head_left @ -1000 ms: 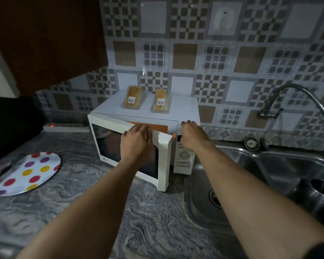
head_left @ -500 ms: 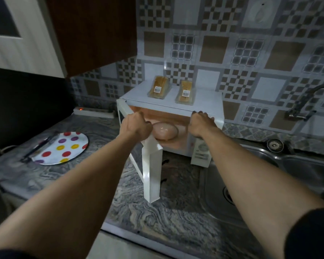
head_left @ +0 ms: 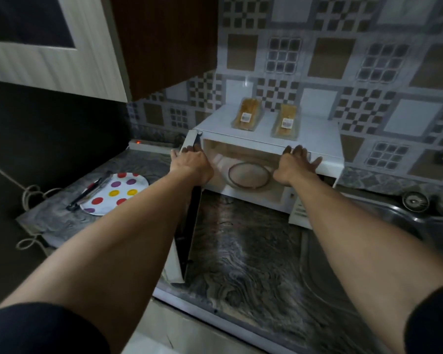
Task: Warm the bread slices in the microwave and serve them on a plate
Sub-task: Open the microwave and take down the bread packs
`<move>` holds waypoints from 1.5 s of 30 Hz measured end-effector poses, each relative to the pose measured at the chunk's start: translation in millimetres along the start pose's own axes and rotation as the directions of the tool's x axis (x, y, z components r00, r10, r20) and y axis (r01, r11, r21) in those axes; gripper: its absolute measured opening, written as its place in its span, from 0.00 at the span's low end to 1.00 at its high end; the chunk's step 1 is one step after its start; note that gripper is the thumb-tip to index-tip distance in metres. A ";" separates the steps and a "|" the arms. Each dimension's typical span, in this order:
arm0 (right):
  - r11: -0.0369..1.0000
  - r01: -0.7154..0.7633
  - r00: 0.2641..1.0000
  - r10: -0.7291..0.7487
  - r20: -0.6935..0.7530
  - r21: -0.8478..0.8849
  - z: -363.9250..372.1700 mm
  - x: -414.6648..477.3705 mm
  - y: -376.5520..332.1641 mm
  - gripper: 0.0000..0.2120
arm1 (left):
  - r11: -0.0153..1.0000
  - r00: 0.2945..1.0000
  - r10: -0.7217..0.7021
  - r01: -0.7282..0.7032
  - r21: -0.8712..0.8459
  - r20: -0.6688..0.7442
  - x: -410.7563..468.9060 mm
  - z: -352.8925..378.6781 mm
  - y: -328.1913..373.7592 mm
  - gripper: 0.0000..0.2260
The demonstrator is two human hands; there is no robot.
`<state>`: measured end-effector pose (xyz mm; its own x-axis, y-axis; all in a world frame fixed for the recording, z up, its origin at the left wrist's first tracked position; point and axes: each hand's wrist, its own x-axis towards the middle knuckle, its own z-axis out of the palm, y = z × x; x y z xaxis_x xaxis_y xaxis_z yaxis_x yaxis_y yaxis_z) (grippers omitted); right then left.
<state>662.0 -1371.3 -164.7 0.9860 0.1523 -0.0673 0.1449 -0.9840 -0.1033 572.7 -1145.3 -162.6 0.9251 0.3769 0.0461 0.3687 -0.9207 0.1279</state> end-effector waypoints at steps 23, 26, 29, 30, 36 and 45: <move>0.983 -0.165 0.986 0.165 0.010 0.081 6.5 3.1 -35.4 0.43 | 0.971 0.981 0.194 -0.193 0.141 0.006 46.5 14.3 -49.3 0.32; 0.976 -0.165 0.986 0.168 -0.009 0.141 2.8 1.0 -36.6 0.42 | 0.976 0.984 0.177 -0.179 0.126 0.025 53.4 14.5 -46.2 0.32; 0.969 -0.159 0.983 0.173 -0.059 0.187 -5.9 -2.3 -35.5 0.42 | 0.981 0.982 0.188 -0.189 0.051 0.014 64.0 12.0 -37.1 0.33; 0.967 -0.156 0.981 0.176 -0.083 0.201 -10.0 -2.0 -34.3 0.42 | 0.978 0.979 0.206 -0.206 0.037 0.008 68.3 10.6 -31.7 0.33; 0.943 -0.091 0.960 0.168 -0.223 0.319 -36.7 16.4 -26.2 0.40 | 0.934 0.943 0.283 -0.312 -0.171 -0.177 99.7 -6.2 20.0 0.31; 0.877 -0.076 0.954 0.202 -0.220 0.474 -50.0 84.6 -21.3 0.45 | 0.760 0.946 0.203 -0.314 -0.569 -0.251 167.7 -17.7 81.9 0.42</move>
<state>746.4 -1342.1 -118.6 0.9884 -0.0734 0.1331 0.0131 -0.8312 -0.5557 756.5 -1155.8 -126.9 0.9276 0.1949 0.3188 -0.0622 -0.7607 0.6461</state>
